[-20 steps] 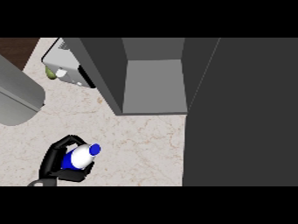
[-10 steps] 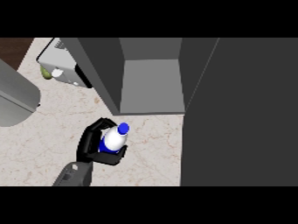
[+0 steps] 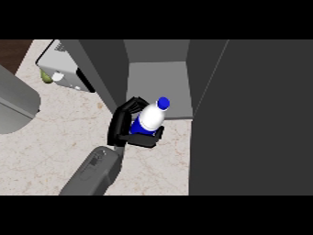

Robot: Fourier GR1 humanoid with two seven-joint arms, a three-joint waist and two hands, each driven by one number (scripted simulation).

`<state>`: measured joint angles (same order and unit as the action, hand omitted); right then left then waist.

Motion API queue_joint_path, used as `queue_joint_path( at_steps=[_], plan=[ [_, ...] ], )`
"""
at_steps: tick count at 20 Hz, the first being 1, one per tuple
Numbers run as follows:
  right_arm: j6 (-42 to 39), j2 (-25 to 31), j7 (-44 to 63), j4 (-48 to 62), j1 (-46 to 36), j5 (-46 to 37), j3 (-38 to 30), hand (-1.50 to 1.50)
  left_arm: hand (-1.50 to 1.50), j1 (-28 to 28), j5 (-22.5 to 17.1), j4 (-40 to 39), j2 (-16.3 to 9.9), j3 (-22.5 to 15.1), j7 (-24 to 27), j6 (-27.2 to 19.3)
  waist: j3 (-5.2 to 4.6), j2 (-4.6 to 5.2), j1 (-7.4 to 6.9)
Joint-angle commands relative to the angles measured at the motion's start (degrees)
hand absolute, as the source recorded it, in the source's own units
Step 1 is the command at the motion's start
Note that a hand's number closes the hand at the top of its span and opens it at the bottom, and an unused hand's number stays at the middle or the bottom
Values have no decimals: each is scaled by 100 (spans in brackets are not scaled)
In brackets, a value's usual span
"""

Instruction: Pick up the bottled water, place it into the cabinet and close the cabinet

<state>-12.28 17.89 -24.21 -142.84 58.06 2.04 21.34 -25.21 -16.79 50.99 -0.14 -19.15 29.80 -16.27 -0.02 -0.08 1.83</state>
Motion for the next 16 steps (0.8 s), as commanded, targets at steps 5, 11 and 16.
queue_joint_path(
  at_steps=[5,11,16],
  plan=[
    [23,-42,183,-466,52,391,-141,-150,150,-1180,-676,-458,14,-624,-500,-1147,-2,28,21],
    [-271,275,145,-912,414,758,-566,-150,150,-2080,-1274,-1491,14,-173,-680,-1186,-7,81,169],
    [-393,237,-65,-584,400,748,-633,-150,150,-2692,-1278,-2266,14,-44,-657,-1571,-2,91,196]
  ],
)
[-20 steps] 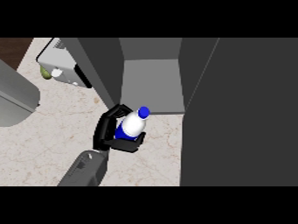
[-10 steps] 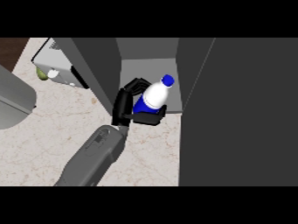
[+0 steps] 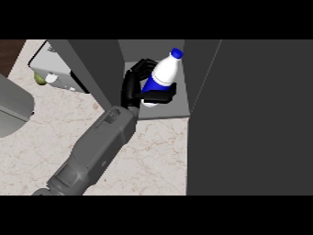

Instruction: Pick up the bottled water, place it into the cabinet and close the cabinet

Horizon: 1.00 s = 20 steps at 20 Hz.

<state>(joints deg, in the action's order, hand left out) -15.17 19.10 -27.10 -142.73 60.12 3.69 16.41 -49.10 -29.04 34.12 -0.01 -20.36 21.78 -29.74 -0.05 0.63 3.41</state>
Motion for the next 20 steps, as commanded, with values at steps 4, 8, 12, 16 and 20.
queue_joint_path(
  at_steps=[4,8,12,16,20],
  plan=[
    [-192,30,-112,-226,89,544,-243,-150,150,-853,220,-1308,-54,227,100,-768,6,39,77],
    [-205,-13,-26,-304,69,458,-97,-150,150,-1111,749,-1910,-43,-134,102,-1673,7,58,65],
    [-387,108,-184,-386,154,633,-348,-150,-150,-1359,755,-2414,-110,-8,38,-1663,2,96,155],
    [-542,145,-308,-203,175,658,-444,-150,-150,-1385,714,-2535,-85,170,355,-1952,-1,98,144],
    [-497,88,-178,-385,159,616,-366,-150,-150,-1737,632,-2278,-153,306,608,-1342,-8,108,134]
  ],
)
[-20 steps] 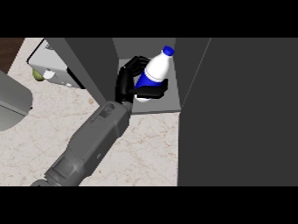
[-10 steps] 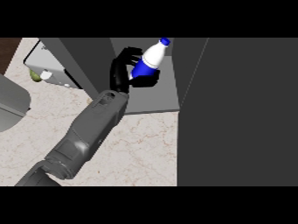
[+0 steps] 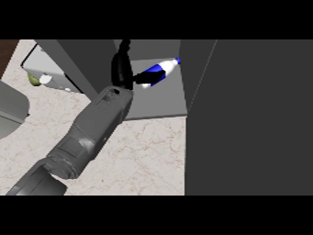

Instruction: Pick up the bottled water, place it into the cabinet and close the cabinet

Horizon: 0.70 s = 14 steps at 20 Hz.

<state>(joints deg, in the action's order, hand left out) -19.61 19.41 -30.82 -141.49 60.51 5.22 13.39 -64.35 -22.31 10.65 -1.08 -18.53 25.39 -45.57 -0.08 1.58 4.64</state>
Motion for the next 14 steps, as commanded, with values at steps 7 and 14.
queue_joint_path(
  at_steps=[7,14],
  plan=[
    [-72,18,172,-368,107,306,37,-150,150,67,-815,1059,103,922,1343,1701,-7,-48,-155],
    [-148,110,308,-843,415,436,-126,-150,150,375,-1066,1354,107,693,1400,2150,3,-154,-258]
  ],
)
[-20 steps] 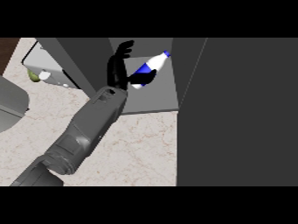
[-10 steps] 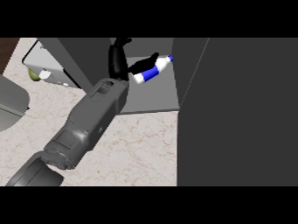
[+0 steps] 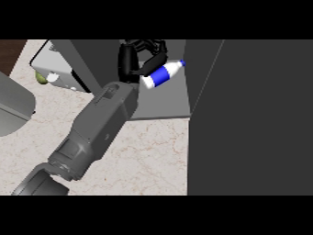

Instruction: Pick up the bottled water, place it into the cabinet and close the cabinet

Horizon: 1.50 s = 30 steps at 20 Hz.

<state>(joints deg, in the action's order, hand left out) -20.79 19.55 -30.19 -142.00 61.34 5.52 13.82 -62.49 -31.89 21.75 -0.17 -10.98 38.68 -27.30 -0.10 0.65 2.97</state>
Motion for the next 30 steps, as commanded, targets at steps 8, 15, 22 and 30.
queue_joint_path(
  at_steps=[8,15,22,30],
  plan=[
    [236,-123,467,-625,-12,-76,359,-150,150,1176,-1011,1666,17,-1236,-480,1081,-1,-91,-168],
    [299,-65,386,-1064,537,-429,756,-150,-150,2630,-1552,3341,17,-2386,-560,1248,-7,-156,-203],
    [543,-108,111,-989,754,-717,820,-150,-150,4509,-1014,4998,-493,-2946,-456,685,-1,-175,-373],
    [194,606,185,-897,547,-1070,916,150,-150,6336,-1197,6865,-1932,-2898,-131,1042,-11,-156,-595]
  ],
)
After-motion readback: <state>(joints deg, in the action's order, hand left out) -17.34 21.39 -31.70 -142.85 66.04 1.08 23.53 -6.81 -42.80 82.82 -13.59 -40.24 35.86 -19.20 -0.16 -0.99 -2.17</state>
